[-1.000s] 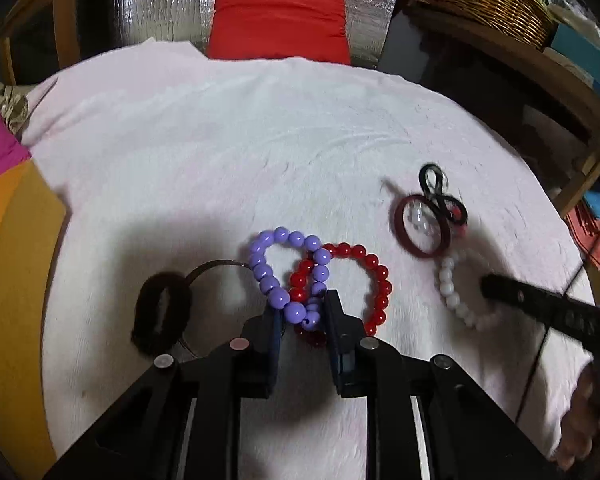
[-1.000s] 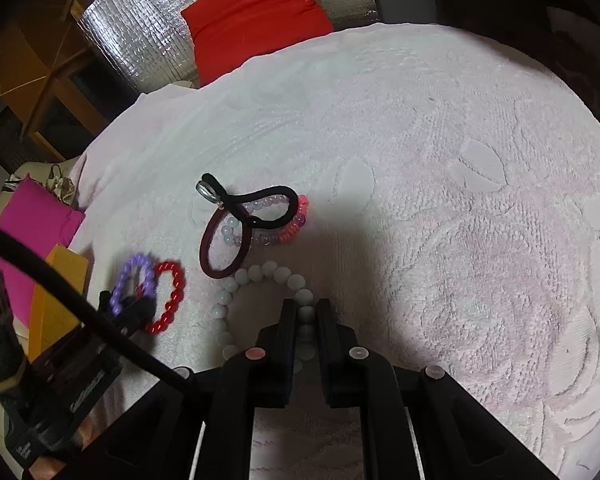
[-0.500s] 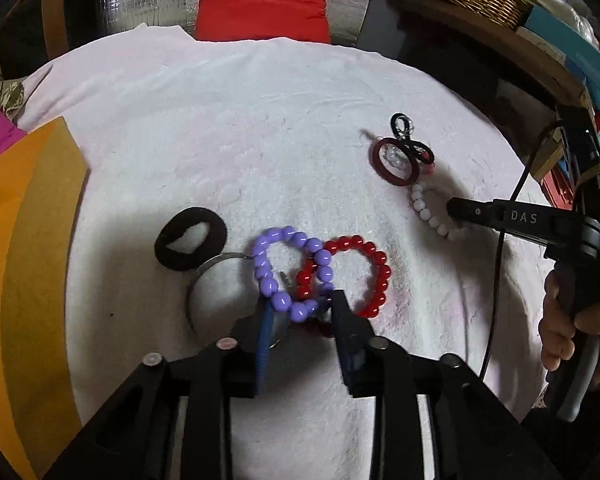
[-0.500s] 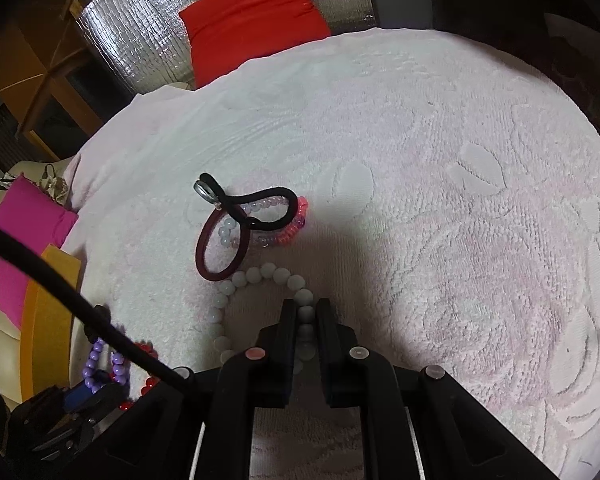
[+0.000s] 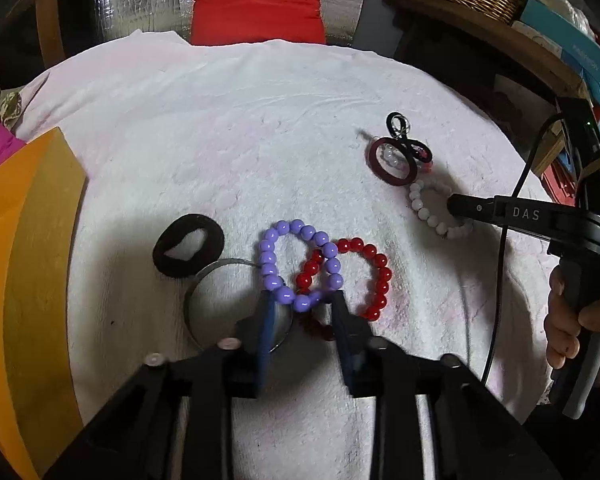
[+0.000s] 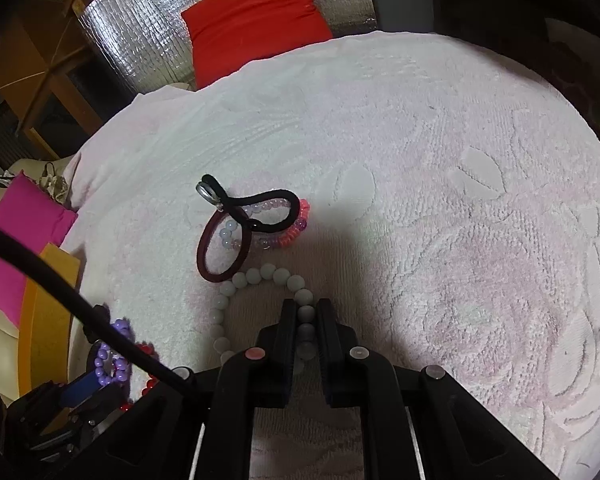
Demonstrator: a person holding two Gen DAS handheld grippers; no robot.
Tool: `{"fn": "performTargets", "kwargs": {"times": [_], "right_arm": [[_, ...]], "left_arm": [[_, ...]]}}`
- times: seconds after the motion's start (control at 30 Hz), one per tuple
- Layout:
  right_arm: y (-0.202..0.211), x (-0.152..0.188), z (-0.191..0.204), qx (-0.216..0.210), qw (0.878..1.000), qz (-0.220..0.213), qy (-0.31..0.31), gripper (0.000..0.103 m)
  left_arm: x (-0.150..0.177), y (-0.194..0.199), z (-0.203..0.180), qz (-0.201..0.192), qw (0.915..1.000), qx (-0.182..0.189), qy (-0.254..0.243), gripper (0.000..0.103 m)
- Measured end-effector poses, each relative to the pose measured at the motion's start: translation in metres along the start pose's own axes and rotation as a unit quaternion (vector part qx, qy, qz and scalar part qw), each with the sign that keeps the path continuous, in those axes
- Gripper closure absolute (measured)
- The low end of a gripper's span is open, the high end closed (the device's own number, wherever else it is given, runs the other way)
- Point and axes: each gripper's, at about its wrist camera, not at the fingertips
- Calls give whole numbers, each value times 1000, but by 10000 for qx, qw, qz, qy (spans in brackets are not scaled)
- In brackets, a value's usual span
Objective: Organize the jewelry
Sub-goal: 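Close the left tool on the purple bead bracelet and lift it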
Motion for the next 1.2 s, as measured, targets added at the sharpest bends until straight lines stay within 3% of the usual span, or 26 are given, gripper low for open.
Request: {"fn": "performTargets", "kwargs": {"times": [0.47, 0.57, 0.77, 0.83, 0.87, 0.9, 0.97, 1.2], "right_arm": [[26, -5, 10, -1104, 9928, -391, -263, 91], [22, -4, 11, -1166, 9922, -286, -345, 91], [14, -4, 3, -874, 9955, -94, -357, 89], [15, -3, 3, -745, 9970, -75, -179, 85], [16, -3, 3, -715, 9973, -97, -100, 78], [16, -3, 4, -690, 9976, -98, -14, 60], [16, -2, 8, -632, 9978, -125, 146, 37], [3, 10, 25, -281, 9955, -52, 905, 36]], "left_arm": [[-12, 10, -14, -418, 9968, 655, 176, 79], [-13, 5, -18, -362, 9972, 634, 153, 78], [-12, -14, -10, 3, 9974, 500, 523, 78], [-13, -14, -6, 5, 9965, 538, 648, 78], [-14, -14, -5, 3, 9959, 561, 704, 77], [-13, -14, -4, -2, 9955, 580, 748, 77], [-14, -14, -4, -29, 9948, 609, 821, 77], [-25, -16, 6, -158, 9872, 894, 1313, 75]]}}
Point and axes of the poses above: each gripper's, at about its wrist camera, not at the fingertips, and y roughly against the way its jaws point, z to its left, x to its underside, and after that the axes turned 12 degrees about -z, right-handed
